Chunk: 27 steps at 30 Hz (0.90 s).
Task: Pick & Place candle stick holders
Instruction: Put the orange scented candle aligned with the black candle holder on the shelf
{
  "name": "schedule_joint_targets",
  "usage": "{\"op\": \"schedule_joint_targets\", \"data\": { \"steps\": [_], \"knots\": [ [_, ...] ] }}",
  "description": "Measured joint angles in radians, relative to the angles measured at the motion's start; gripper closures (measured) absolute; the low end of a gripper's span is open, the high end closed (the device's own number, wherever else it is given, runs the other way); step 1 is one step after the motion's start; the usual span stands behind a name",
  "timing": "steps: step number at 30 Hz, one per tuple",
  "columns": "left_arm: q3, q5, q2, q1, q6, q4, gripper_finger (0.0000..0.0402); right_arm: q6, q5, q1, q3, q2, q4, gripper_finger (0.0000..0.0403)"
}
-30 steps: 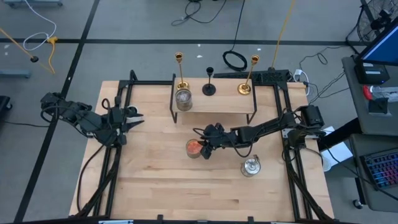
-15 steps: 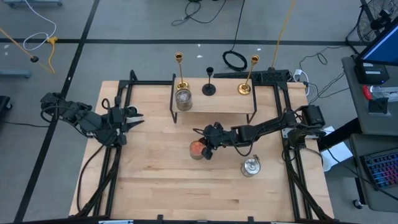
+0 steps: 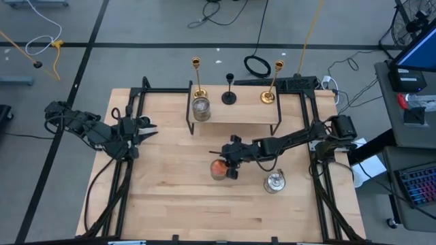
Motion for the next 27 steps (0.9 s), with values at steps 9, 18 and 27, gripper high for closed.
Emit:
{"op": "schedule_joint_targets", "data": {
  "steps": [9,18,27],
  "knots": [
    [0.0,0.0,0.0,0.0,-0.005,0.0,0.0293,0.053,-0.019,-0.007,0.0,-0.001,-0.05,0.026],
    [0.0,0.0,0.0,0.0,-0.033,0.0,0.0293,0.043,-0.02,-0.013,0.003,-0.003,-0.124,0.0356],
    [0.0,0.0,0.0,0.0,-0.052,0.0,0.0293,-0.048,-0.01,-0.012,0.002,-0.015,-0.116,0.0392]
  ]
}}
